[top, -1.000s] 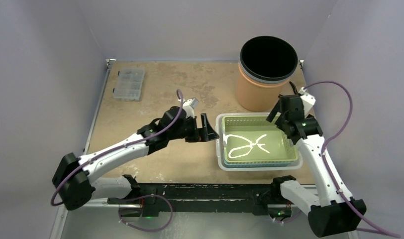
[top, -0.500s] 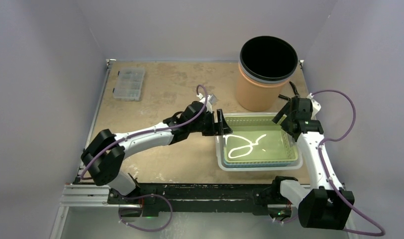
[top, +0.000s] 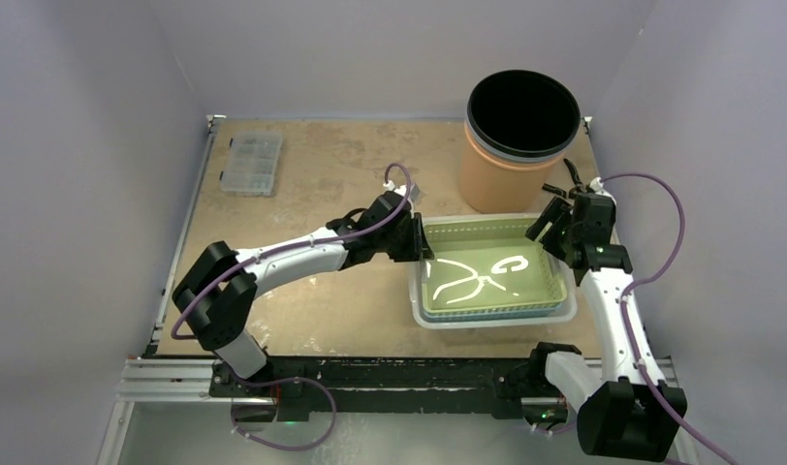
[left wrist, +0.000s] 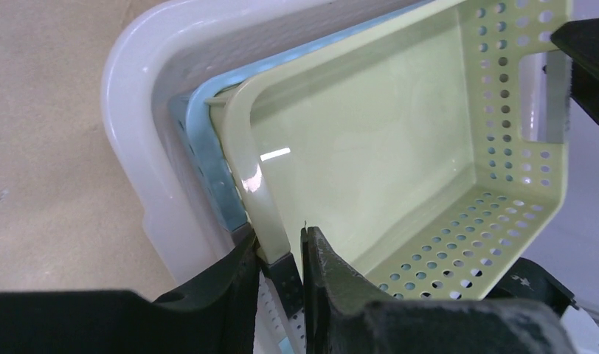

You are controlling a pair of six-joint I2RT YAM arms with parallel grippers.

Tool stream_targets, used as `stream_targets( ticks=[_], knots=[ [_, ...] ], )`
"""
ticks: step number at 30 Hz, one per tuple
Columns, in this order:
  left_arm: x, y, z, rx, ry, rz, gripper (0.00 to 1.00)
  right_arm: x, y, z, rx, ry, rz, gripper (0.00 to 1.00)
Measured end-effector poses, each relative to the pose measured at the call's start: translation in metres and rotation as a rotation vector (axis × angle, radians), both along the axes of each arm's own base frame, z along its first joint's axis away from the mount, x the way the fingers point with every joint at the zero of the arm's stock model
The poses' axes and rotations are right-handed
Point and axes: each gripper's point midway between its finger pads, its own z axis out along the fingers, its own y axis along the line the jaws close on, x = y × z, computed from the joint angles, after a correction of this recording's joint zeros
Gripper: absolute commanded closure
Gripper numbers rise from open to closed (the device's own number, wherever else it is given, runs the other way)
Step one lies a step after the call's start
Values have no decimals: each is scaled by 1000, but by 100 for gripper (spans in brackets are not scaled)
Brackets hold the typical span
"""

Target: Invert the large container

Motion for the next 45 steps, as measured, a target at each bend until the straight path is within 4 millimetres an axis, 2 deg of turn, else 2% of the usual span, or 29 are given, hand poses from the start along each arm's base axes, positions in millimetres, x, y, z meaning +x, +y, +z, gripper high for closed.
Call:
stream_targets(
  ticks=[5, 10, 14, 18, 20, 27, 34, 40, 45],
  knots=[
    [2, 14, 0, 82, -11, 14, 100, 1, 10, 4, 38, -20, 40, 32],
    [6, 31, 6, 137, -35, 17, 100, 0, 24, 6, 95, -25, 100, 29],
    [23, 50, 16, 115, -53, 39, 100, 0, 42, 9, 177, -29, 160, 28],
    [44, 78, 29, 59, -80, 87, 100, -2, 71, 11, 310, -17, 257, 31],
    [49, 85, 32, 48, -89, 93, 100, -3, 81, 8, 360, -10, 292, 32],
    [49, 88, 22, 18, -95, 84, 100, -7, 91, 0, 428, 6, 325, 30],
    [46, 101, 18, -83, -83, 133, 100, -16, 103, 3, 521, -42, 347, 41],
    [43, 100, 16, -150, -75, 128, 100, -28, 128, 22, 695, -88, 454, 46],
    [44, 101, 15, -157, -71, 140, 100, -30, 136, 38, 755, -125, 495, 53]
  ],
)
